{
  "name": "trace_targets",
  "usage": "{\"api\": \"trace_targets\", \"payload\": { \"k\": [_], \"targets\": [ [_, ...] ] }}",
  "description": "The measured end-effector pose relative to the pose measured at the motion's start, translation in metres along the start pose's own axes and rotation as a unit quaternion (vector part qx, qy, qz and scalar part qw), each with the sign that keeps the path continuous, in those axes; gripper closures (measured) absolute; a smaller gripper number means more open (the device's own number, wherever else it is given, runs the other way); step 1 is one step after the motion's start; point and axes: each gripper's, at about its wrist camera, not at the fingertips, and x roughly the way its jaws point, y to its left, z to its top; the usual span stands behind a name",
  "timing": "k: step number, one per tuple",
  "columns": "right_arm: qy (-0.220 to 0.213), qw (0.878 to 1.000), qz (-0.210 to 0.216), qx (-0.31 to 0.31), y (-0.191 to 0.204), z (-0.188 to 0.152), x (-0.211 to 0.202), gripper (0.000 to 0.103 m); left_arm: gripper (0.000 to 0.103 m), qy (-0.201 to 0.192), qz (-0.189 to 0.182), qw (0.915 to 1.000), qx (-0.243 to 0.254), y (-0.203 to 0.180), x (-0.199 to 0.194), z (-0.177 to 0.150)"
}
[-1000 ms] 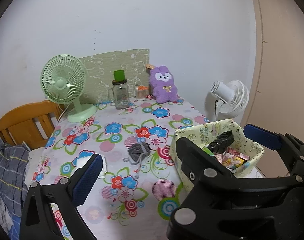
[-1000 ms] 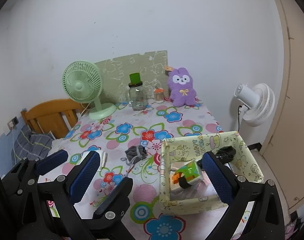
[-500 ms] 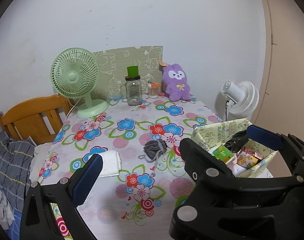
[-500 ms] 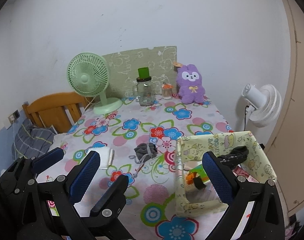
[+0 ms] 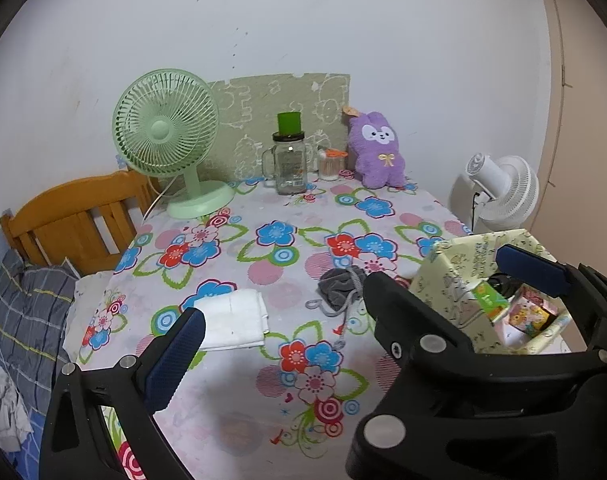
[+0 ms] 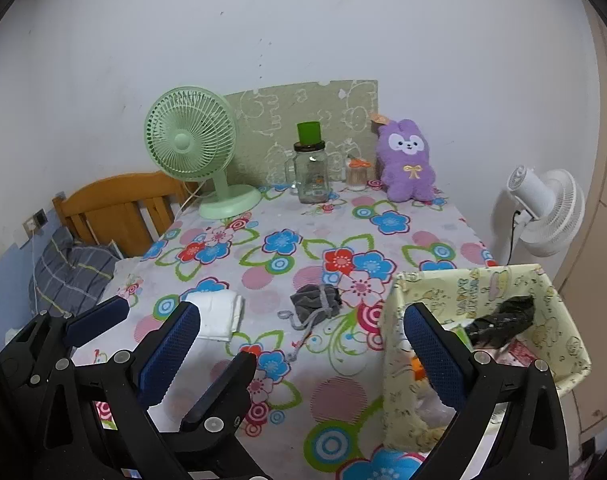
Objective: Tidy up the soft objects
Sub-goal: 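Raise both open tools from the box and move toward the table, then lower both tools toward the white cloth pad and grey pouch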
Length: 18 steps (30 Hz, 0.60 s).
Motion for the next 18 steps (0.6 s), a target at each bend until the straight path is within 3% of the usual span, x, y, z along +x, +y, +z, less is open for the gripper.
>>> {"api": "trace_targets", "payload": {
  "k": [18],
  "targets": [
    [0.034,0.999,0.017,-0.017,0.025,-0.002,0.057,0.001,0.002,0.033,0.036,0.9986,-0.02,0.041,0.04,-0.007]
  ]
}}
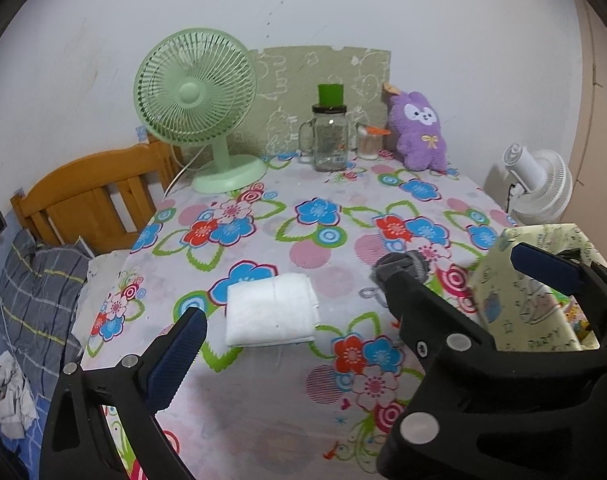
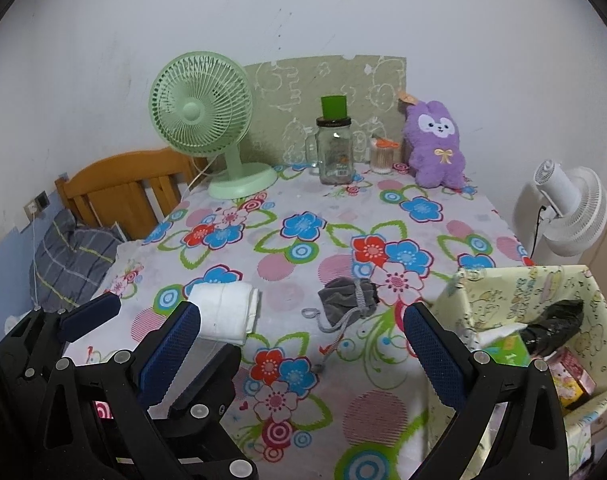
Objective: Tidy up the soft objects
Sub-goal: 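Lower both tools toward the white cloth pad and grey pouch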
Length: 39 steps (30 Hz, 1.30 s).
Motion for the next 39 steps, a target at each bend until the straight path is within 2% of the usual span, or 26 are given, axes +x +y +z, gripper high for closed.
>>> {"api": "trace_targets", "payload": {
  "k": [13,21,29,39],
  "targets": [
    [0.02,0.999,-0.017,0.022,-0.001,0.005,0.044,0.007,0.004,0.037,-0.003,0.999,-0.024,0.018,0.045,0.005],
    [0.038,0.998,-0.033,0.033,-0.006,0.003,0.074,0.007,0.005,0.063,-0.003,0.9977,-0.027,0.022,0.078,0.007],
    [0.058,0.996,-0.041,0.047,-0.013,0.0,0.102,0.007,0.006,0.091,-0.018,0.995,-0.036,0.025,0.107,0.004],
    [0.078,0.994,-0.052,0.052,-0.018,-0.004,0.128,0.007,0.006,0.103,0.003,0.9937,-0.044,0.03,0.127,0.001]
  ]
}}
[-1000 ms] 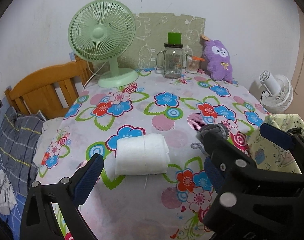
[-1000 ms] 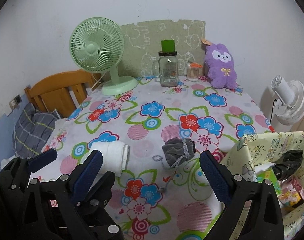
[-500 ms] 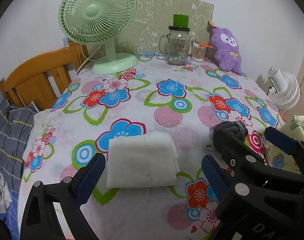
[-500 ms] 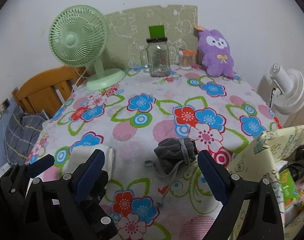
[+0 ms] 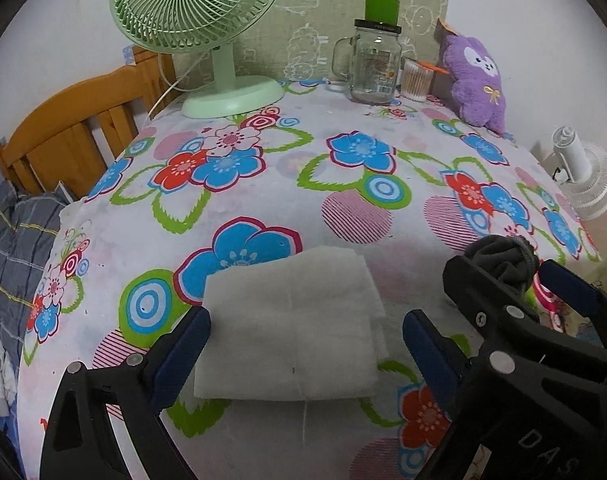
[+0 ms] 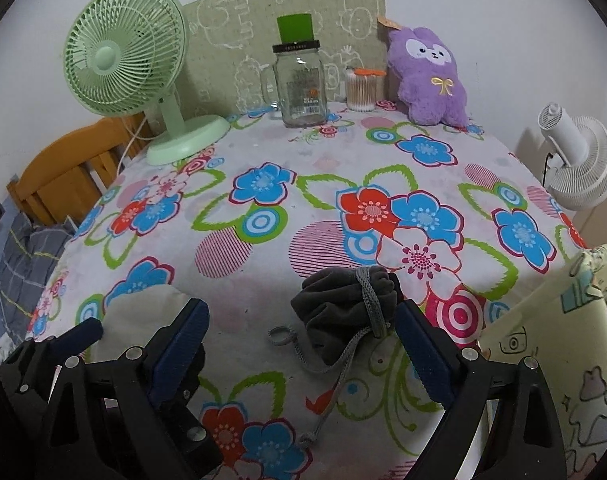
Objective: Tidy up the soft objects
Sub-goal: 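Lower both tools toward the white cloth pad and grey pouch, then grasp the grey drawstring pouch with the right tool while the left tool grasps the white pad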
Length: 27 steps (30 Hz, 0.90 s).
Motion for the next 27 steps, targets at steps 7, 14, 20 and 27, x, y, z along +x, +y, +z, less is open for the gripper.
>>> {"api": "trace_targets", "payload": {
  "k": [7,14,20,27],
  "targets": [
    [0.012,1.0,-0.005,0.002,-0.001,-0.002,0.014,0.012,0.006,0.009,0.02,0.9997,-0.011,0.007,0.01,-0.001],
    [0.03,0.999,0.01,0.006,0.0,-0.004,0.023,0.032,0.009,0.018,0.018,0.9995,-0.02,0.014,0.015,-0.003],
    [0.039,0.999,0.018,0.006,0.001,-0.005,0.025,0.045,0.02,0.011,0.009,0.9999,-0.009,0.011,0.012,-0.004],
    [0.043,0.999,0.021,-0.003,0.003,-0.007,0.023,0.048,0.036,0.007,0.003,1.0,0.0,0.008,0.006,-0.007]
  ]
}}
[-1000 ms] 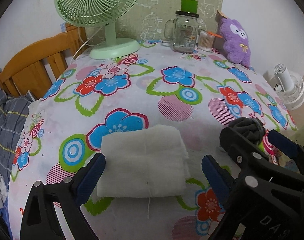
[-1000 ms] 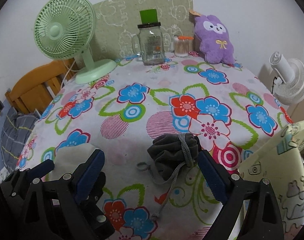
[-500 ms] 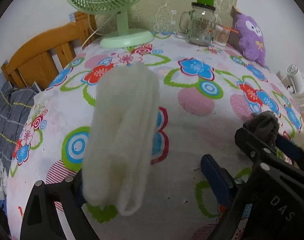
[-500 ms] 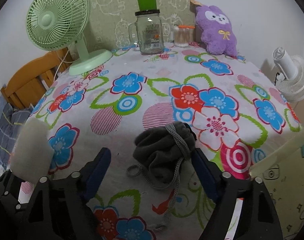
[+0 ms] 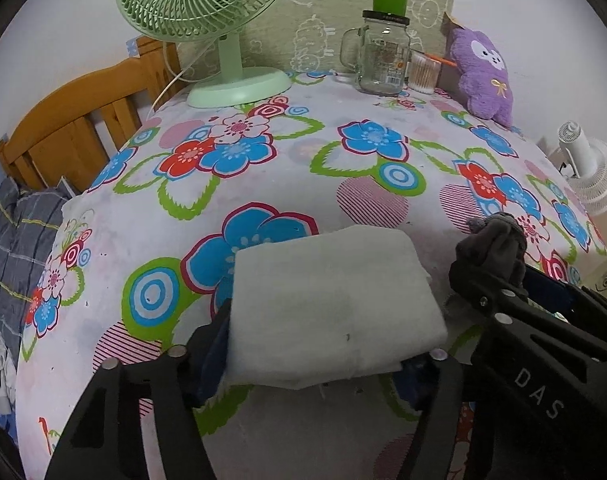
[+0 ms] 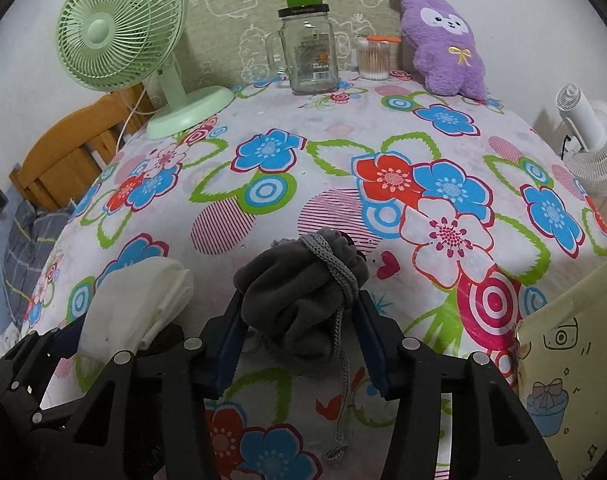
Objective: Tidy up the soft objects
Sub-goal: 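Grasp the grey drawstring pouch with the right tool while the left tool grasps the white pad, then lift and carry the white pad and grey pouch over the gift box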
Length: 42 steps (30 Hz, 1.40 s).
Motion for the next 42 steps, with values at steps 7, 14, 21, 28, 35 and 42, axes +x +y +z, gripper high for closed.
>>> {"api": "trace_targets", "payload": {
  "k": [7,14,21,28,35,42],
  "targets": [
    [-0.003,1.0,0.01,-0.013,0.007,-0.004,-0.008,0.049,0.061,-0.008,0.003,1.0,0.002,0.0,-0.006,-0.003],
    [-0.008,1.0,0.015,-0.024,0.011,-0.008,-0.019,0.049,0.068,-0.022,0.004,0.9997,0.012,-0.004,-0.018,-0.008],
    [-0.023,0.999,0.017,-0.03,0.014,-0.01,-0.036,0.049,0.068,-0.039,0.006,0.9991,0.014,-0.006,-0.035,-0.011],
    [-0.038,0.999,0.017,-0.033,0.013,-0.012,-0.058,0.049,0.068,-0.054,0.003,0.9985,0.011,-0.01,-0.055,-0.014],
    [-0.055,0.998,0.019,-0.037,0.011,-0.015,-0.082,0.049,0.068,-0.07,0.002,0.9975,0.011,-0.015,-0.076,-0.018],
    [-0.072,0.996,0.022,-0.041,0.009,-0.017,-0.105,0.049,0.068,-0.084,0.0,0.9964,0.009,-0.019,-0.095,-0.02]
  ]
}}
